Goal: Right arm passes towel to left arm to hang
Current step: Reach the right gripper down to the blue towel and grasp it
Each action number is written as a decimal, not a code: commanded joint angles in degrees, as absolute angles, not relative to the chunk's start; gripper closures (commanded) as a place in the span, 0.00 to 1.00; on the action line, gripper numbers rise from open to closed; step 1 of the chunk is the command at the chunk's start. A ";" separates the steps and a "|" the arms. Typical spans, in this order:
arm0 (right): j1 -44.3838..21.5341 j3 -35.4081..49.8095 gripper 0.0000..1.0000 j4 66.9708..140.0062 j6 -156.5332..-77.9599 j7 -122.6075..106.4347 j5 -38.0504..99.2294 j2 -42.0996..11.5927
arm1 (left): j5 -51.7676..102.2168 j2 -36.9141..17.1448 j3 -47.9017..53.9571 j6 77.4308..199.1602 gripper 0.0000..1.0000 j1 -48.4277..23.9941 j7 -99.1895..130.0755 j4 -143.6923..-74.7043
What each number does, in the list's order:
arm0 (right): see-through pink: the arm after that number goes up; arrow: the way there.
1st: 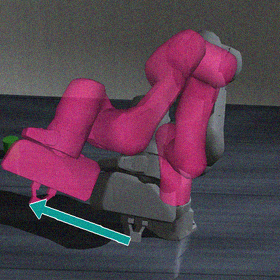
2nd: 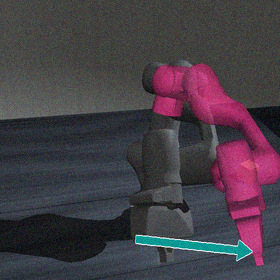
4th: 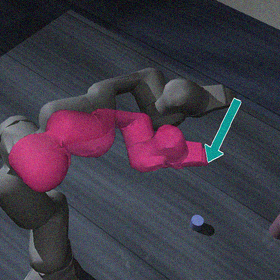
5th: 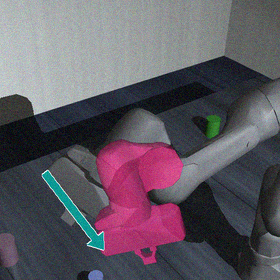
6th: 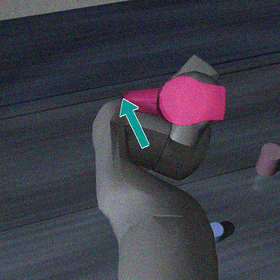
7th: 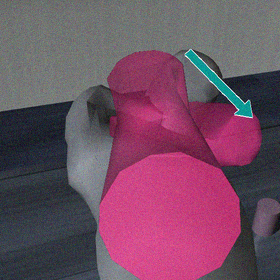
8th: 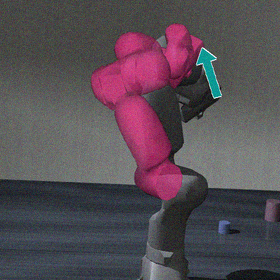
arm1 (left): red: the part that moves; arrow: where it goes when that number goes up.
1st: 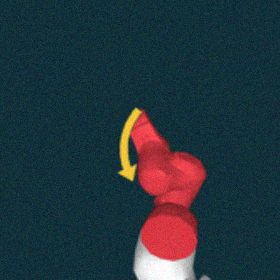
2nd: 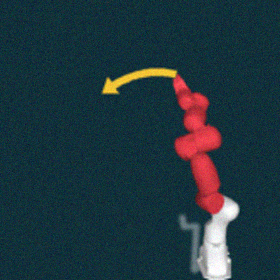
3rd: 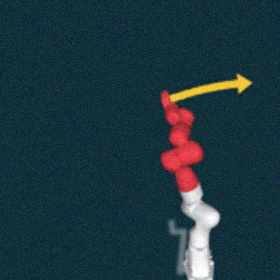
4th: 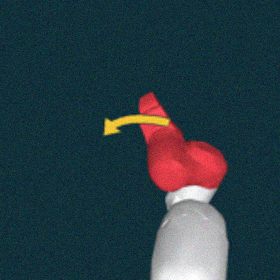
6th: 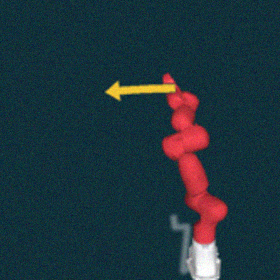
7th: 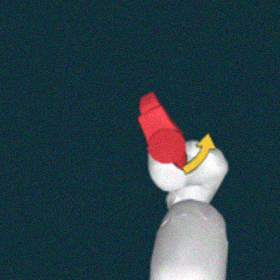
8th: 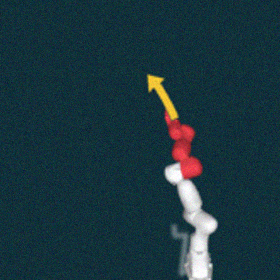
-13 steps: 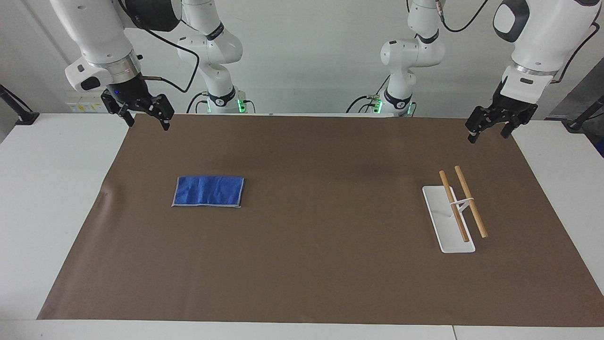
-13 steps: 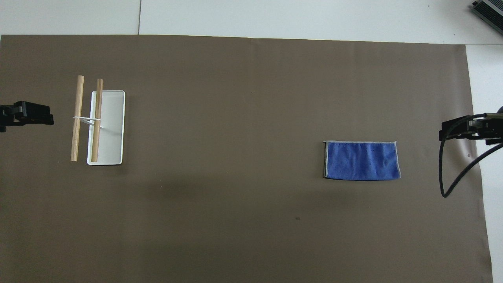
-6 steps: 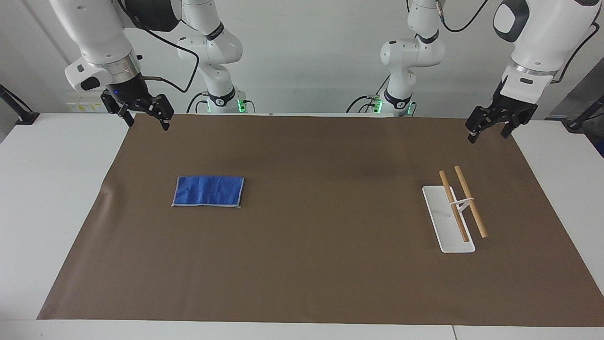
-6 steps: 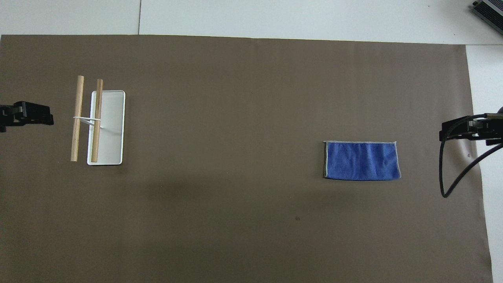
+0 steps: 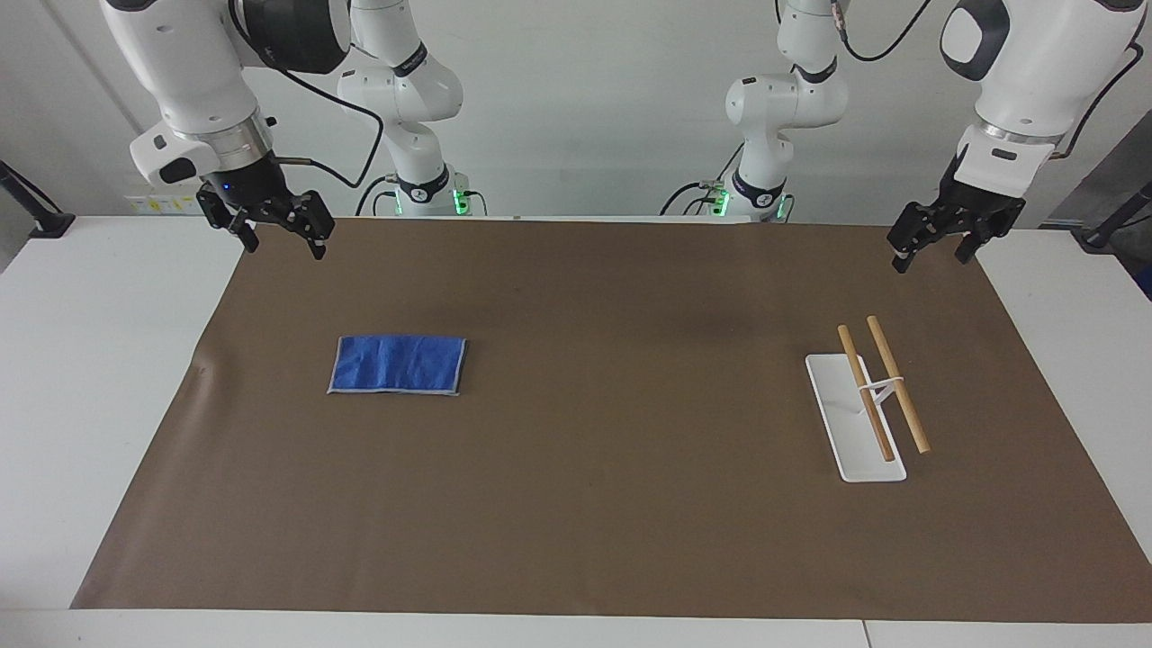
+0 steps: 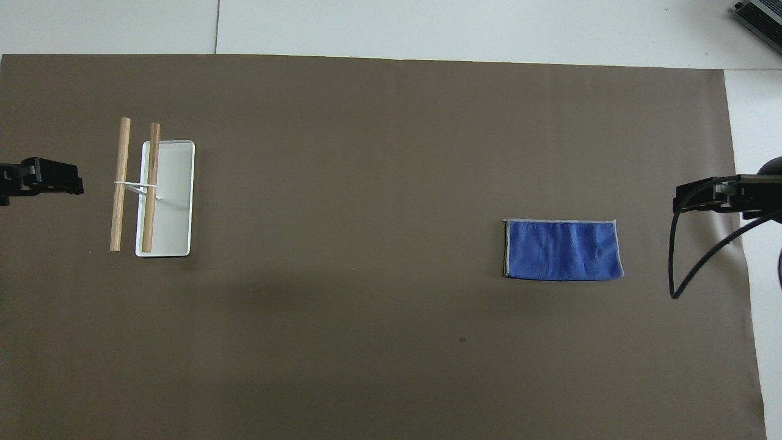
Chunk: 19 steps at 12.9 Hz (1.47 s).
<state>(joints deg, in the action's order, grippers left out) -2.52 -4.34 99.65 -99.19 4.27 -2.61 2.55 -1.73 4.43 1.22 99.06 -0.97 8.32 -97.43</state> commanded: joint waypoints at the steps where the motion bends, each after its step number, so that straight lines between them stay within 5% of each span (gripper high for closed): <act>1: -4.03 -4.22 0.00 109.40 -109.48 3.16 -2.11 3.87 | -2.55 5.62 1.49 98.61 0.00 -0.70 8.61 -98.61; 12: -6.33 -4.22 0.00 130.51 -143.23 -1.23 -0.97 -6.59 | -2.55 5.62 1.49 98.61 0.00 -0.62 8.61 -98.61; 18: -5.80 -4.22 0.00 131.75 -146.69 -1.41 2.20 -9.14 | -2.55 5.62 1.49 98.61 0.00 -0.70 8.61 -98.61; 19: -5.80 -4.22 0.19 131.75 -146.69 -1.32 2.20 -9.14 | -2.55 5.62 1.49 98.61 0.00 -0.70 8.61 -98.61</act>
<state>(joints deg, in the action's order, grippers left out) -6.34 -4.38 130.99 -145.26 0.81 0.91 -9.31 -1.73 4.43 1.22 99.05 -0.97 8.32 -97.43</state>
